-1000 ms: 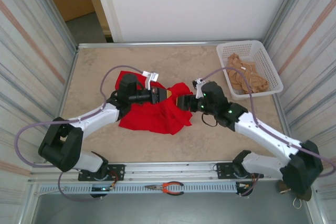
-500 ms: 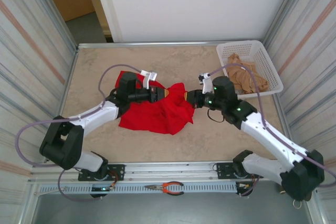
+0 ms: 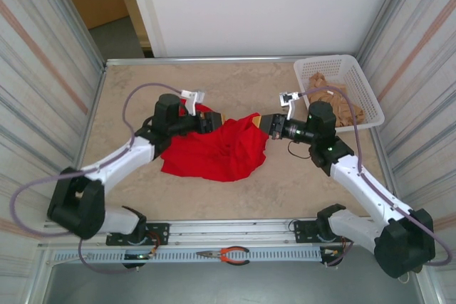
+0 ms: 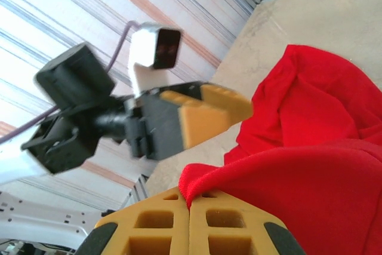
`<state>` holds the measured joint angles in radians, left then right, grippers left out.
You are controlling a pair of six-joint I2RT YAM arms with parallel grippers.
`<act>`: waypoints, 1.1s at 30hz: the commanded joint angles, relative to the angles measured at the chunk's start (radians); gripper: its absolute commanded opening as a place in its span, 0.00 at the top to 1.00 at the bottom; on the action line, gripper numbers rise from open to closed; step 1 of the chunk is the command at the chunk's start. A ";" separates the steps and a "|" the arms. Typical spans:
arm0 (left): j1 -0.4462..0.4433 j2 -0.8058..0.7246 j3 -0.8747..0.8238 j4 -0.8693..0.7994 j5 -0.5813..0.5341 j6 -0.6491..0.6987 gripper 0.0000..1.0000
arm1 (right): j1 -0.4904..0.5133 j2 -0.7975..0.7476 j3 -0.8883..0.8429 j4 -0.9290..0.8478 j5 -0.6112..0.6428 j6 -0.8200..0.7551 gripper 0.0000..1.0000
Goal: Fold the inside-out t-shirt
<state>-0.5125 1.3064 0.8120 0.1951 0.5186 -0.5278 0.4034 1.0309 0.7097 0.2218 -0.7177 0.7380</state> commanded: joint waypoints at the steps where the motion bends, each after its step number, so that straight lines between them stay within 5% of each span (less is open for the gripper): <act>1: -0.105 -0.092 -0.061 -0.023 -0.125 -0.003 0.42 | -0.007 0.003 0.001 0.064 -0.031 0.032 1.00; 11: -0.463 -0.087 -0.117 -0.103 -0.581 0.098 0.51 | -0.031 -0.006 -0.004 0.019 0.052 0.054 1.00; 28: -0.508 0.079 0.035 -0.114 -0.645 0.164 0.44 | -0.031 -0.017 -0.007 0.014 0.065 0.064 1.00; 29: -0.507 0.087 0.043 -0.119 -0.647 0.165 0.48 | -0.032 -0.020 -0.007 0.012 0.066 0.062 1.00; 33: -0.490 0.091 0.070 -0.151 -0.648 0.173 1.00 | -0.041 -0.029 -0.002 -0.022 0.086 0.048 1.00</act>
<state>-1.0138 1.4044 0.8433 0.0696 -0.1059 -0.3798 0.3748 1.0302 0.7097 0.2260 -0.6506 0.7815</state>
